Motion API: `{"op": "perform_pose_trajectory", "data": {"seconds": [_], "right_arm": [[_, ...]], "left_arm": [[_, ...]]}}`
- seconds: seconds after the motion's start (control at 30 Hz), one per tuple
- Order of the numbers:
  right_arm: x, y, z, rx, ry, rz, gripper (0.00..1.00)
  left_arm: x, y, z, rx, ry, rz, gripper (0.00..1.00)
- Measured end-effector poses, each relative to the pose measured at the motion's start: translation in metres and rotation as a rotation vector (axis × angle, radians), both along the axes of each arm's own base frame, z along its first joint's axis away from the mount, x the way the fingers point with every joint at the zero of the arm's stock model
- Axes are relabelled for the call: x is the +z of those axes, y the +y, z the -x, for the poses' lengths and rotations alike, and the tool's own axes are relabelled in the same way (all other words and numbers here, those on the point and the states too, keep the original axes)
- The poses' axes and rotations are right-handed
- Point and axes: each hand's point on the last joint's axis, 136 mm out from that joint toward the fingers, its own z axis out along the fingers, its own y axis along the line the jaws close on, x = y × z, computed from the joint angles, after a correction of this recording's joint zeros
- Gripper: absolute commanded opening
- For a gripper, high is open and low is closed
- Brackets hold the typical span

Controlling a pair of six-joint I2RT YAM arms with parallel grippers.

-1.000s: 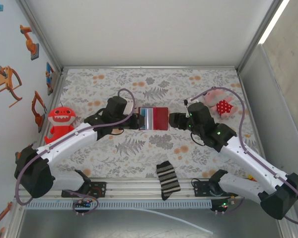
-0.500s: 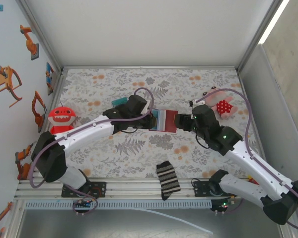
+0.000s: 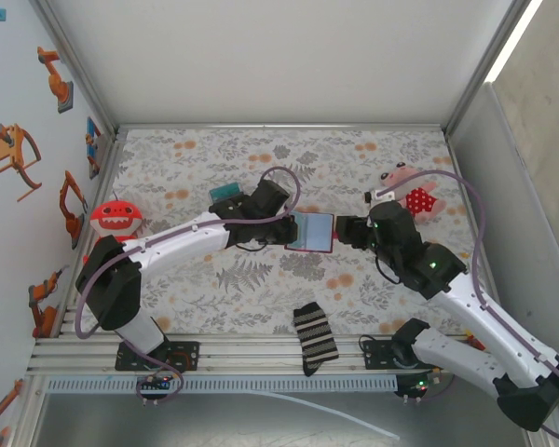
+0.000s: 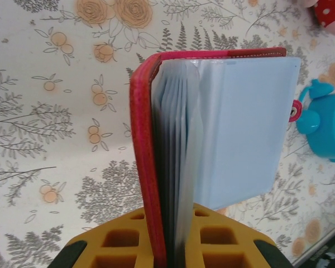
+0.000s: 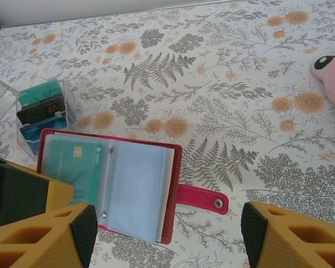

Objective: Take the credit cards out of the card holder

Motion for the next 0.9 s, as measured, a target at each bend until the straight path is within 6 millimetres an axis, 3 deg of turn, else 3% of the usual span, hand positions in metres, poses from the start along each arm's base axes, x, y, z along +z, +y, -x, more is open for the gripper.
{"op": "perform_pose_trajectory", "data": {"seconds": [0.1, 0.3, 0.6, 0.9], "right_arm": [[-0.003, -0.001, 0.001, 0.000, 0.011, 0.009, 0.68], [-0.016, 0.005, -0.002, 0.011, 0.054, 0.027, 0.67], [-0.052, 0.030, -0.010, 0.071, 0.172, 0.050, 0.64], [-0.079, 0.054, -0.016, 0.118, 0.263, 0.026, 0.54]], "left_arm": [[-0.011, 0.001, -0.001, 0.028, 0.039, 0.046, 0.00], [-0.047, 0.024, 0.003, 0.105, 0.130, 0.016, 0.00], [-0.057, 0.016, 0.001, 0.122, 0.173, 0.093, 0.04], [-0.077, 0.021, -0.003, 0.137, 0.226, 0.105, 0.13]]}}
